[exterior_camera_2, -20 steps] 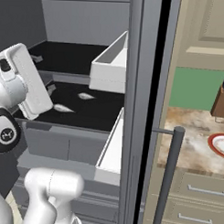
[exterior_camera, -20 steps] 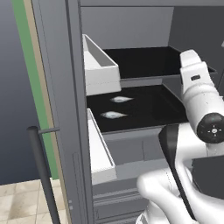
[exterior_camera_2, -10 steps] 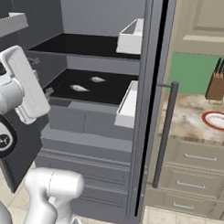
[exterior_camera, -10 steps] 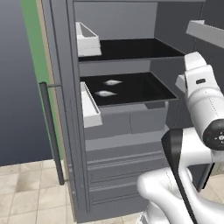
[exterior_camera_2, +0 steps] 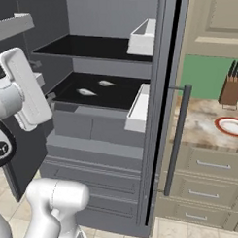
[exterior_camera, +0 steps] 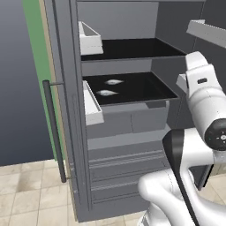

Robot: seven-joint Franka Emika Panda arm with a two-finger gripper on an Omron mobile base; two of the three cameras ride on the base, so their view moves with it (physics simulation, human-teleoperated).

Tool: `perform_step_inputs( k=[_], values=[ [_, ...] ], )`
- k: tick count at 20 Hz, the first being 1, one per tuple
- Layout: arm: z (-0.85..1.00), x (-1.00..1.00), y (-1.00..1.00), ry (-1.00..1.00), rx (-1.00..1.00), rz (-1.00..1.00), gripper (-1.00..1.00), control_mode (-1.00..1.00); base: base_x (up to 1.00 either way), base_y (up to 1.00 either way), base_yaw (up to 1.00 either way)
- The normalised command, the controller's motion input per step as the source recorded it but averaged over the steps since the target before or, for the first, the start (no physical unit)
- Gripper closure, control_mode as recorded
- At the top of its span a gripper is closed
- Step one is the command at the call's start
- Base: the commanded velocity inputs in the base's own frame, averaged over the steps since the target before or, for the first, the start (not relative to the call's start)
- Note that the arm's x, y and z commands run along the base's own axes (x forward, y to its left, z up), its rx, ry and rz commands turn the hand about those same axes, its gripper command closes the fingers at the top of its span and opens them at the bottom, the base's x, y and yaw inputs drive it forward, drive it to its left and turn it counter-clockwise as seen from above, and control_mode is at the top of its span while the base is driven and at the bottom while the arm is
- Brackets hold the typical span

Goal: Place the fish on the counter behind the older fish on the same shelf of the fridge to maintain FIFO order. Close the fridge door when finished.

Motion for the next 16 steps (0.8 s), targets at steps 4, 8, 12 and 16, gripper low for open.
perform_step_inputs(
  k=[4,8,12,16],
  values=[
    [0.00,0.00,0.00,0.00,0.00,0.00,-1.00,1.00,-0.16,0.00,0.00],
    [0.00,0.00,0.00,0.00,0.00,0.00,-1.00,1.00,-0.26,0.05,0.00],
    [0.00,0.00,0.00,0.00,0.00,0.00,-1.00,1.00,-0.01,0.04,0.00],
    [-0.01,0.00,0.00,0.00,0.00,0.00,-1.00,-1.00,0.00,0.00,0.00]
  ],
)
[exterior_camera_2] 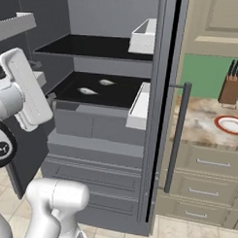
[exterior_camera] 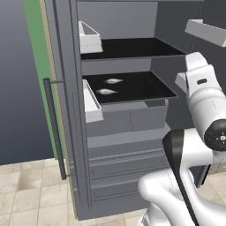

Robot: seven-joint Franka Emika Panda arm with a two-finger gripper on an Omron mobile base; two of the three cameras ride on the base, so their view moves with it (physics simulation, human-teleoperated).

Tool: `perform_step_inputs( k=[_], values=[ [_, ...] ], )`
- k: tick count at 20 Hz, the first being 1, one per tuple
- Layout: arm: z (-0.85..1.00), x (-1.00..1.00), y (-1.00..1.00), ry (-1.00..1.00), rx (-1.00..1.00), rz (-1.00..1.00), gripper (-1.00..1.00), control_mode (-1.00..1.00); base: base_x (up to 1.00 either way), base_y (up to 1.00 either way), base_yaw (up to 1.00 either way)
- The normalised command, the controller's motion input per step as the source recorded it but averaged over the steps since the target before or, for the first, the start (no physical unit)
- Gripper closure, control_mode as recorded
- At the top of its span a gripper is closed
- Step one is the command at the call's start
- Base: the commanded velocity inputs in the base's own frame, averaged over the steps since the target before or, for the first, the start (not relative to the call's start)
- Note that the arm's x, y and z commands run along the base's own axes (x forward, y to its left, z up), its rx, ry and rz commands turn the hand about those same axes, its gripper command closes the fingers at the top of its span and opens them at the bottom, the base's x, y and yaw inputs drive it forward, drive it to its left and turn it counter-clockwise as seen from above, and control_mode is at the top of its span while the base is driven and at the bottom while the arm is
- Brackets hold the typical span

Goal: Place the fish on the counter behind the older fish on the same shelf of the fridge to maintain FIFO order. Close the fridge door when finished.

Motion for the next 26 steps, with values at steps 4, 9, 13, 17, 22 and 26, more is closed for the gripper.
perform_step_inputs(
  k=[4,9,13,17,22,26],
  values=[
    [0.07,-0.58,0.44,0.01,0.03,-0.04,-1.00,-1.00,0.00,0.00,0.00],
    [0.19,-0.94,0.94,0.01,0.01,-0.11,-1.00,-1.00,0.00,0.00,0.00],
    [0.03,-0.48,1.00,0.00,0.00,-0.08,-1.00,-1.00,0.00,0.00,0.00],
    [-0.10,-0.03,1.00,-0.02,0.06,-0.02,-1.00,-1.00,0.00,0.00,0.00],
    [-0.56,0.19,0.96,-0.07,0.31,0.00,-1.00,-1.00,0.00,0.00,0.00],
    [-0.67,0.31,0.96,-0.08,0.29,0.02,-1.00,-1.00,0.00,0.00,0.00]
  ],
)
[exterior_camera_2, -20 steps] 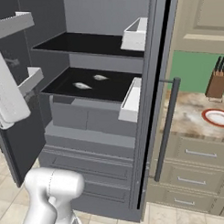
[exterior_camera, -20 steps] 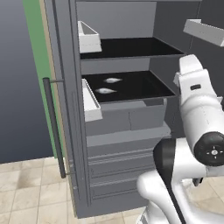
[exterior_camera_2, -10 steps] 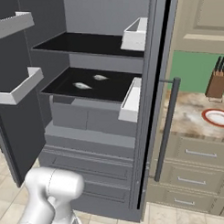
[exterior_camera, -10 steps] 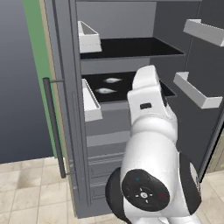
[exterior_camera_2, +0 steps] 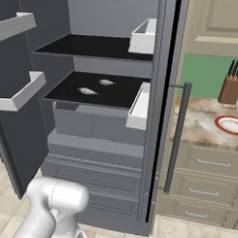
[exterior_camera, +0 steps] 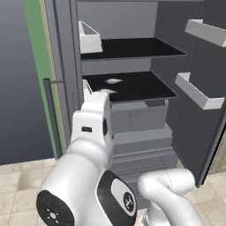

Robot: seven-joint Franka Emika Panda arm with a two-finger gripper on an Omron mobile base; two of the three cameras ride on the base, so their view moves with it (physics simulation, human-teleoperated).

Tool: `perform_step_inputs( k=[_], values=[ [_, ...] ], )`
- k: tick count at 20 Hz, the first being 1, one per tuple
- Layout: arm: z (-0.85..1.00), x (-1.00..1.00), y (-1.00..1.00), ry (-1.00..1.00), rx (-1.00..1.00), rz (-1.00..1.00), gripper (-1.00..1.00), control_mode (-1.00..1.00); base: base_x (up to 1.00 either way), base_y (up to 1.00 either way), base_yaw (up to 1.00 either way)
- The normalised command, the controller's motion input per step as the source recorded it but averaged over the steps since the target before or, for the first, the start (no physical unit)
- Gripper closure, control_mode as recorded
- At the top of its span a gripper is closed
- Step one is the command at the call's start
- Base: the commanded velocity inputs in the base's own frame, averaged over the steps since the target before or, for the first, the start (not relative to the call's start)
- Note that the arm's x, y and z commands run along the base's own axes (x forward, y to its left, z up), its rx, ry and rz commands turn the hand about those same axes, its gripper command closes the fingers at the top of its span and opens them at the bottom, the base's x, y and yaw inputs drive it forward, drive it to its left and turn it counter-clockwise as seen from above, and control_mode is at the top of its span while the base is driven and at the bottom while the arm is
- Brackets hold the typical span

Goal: Place the fish on the counter behind the older fish on the same shelf of the fridge to maintain FIFO order. Close the fridge door when finished.

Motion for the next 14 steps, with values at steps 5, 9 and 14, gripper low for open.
perform_step_inputs(
  k=[5,9,14],
  values=[
    [-0.56,0.58,0.77,-0.09,0.31,0.09,-1.00,-1.00,0.00,0.00,0.00],
    [-0.29,0.68,0.56,-0.12,0.27,0.03,-1.00,-1.00,0.00,0.00,0.00],
    [-0.20,0.74,0.38,-0.11,0.18,0.00,-1.00,-1.00,0.00,0.00,0.00]
  ],
)
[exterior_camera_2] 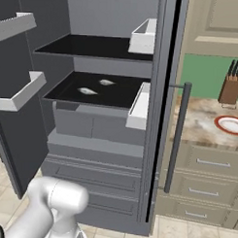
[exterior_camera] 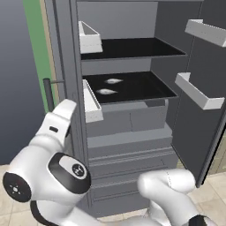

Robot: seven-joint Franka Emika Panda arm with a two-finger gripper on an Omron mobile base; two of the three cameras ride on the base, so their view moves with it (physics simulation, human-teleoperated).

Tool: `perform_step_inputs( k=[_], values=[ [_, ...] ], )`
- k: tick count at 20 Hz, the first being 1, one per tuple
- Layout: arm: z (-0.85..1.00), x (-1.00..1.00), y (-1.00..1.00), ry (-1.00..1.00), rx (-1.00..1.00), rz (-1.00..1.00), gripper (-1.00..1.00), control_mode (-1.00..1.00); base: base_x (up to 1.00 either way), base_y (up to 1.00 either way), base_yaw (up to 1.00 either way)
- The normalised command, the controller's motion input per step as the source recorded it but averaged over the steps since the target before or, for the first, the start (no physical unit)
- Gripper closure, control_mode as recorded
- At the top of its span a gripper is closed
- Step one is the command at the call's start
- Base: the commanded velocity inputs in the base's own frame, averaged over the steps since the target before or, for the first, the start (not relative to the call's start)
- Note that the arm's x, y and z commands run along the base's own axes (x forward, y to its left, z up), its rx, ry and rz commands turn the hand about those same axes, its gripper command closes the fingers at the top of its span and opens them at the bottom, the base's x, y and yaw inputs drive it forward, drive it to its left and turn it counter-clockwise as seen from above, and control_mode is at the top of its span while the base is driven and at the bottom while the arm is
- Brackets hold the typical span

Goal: Place the fish on the counter behind the older fish on the same shelf of the fridge to maintain FIFO order. Close the fridge door when finished.

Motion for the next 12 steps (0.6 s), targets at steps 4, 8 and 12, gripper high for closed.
perform_step_inputs(
  k=[4,8,12],
  values=[
    [-0.23,0.51,0.58,0.00,-0.01,-0.01,-1.00,-1.00,0.00,0.00,0.00],
    [-0.23,0.43,0.69,0.04,-0.16,-0.06,-1.00,-1.00,0.00,0.00,0.00],
    [-0.27,0.56,0.42,0.04,-0.09,-0.05,-1.00,-1.00,0.00,0.00,0.00]
  ],
)
